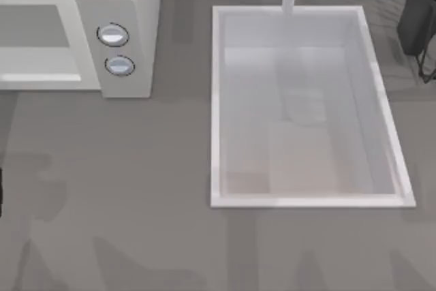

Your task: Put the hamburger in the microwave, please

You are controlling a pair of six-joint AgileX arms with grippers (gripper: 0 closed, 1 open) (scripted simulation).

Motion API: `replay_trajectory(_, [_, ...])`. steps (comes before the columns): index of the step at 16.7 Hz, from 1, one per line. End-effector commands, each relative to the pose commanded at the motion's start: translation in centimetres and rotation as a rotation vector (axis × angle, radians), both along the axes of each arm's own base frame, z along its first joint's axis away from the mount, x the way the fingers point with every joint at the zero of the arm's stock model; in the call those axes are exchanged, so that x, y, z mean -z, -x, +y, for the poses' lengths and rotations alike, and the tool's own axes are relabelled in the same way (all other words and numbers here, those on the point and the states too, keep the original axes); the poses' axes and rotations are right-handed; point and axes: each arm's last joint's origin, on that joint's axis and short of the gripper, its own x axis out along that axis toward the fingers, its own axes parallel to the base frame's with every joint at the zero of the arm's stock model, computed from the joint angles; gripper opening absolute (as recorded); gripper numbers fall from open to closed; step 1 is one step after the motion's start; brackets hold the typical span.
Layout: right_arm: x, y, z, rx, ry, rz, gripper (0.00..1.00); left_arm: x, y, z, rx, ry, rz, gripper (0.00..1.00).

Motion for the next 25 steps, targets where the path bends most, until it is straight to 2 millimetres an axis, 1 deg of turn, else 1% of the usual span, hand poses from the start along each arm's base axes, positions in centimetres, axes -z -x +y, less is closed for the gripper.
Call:
replay_trajectory(3, [0.0, 0.0, 0.0, 0.0, 0.0, 0.0, 1.0, 0.6, -3.0, 1.5, 0.015, -0.002, 0.335, 1.0])
replay_trajectory(5, [0.0, 0.0, 0.0, 0.0, 0.0, 0.0, 1.0, 1.1, -4.8, 2.5, 0.035, 0.013, 0.521, 1.0])
replay_trajectory(7, [0.0, 0.0, 0.0, 0.0, 0.0, 0.0, 1.0, 1.6, -6.3, 3.5, 0.057, 0.034, 0.663, 1.0])
replay_trajectory(10, [0.0, 0.0, 0.0, 0.0, 0.0, 0.0, 1.0, 2.2, -8.1, 4.9, 0.084, 0.066, 0.805, 1.0])
replay_trajectory(13, [0.0, 0.0, 0.0, 0.0, 0.0, 0.0, 1.0, 2.7, -9.1, 5.6, 0.099, 0.088, 0.87, 1.0])
replay_trajectory(19, [0.0, 0.0, 0.0, 0.0, 0.0, 0.0, 1.0, 2.8, -9.1, 5.5, 0.103, 0.088, 0.874, 1.0])
replay_trajectory(22, [0.0, 0.0, 0.0, 0.0, 0.0, 0.0, 1.0, 4.6, -9.3, 5.6, 0.101, 0.091, 0.879, 1.0])
replay_trajectory(25, [0.0, 0.0, 0.0, 0.0, 0.0, 0.0, 1.0, 7.6, -9.5, 5.7, 0.1, 0.086, 0.866, 1.0])
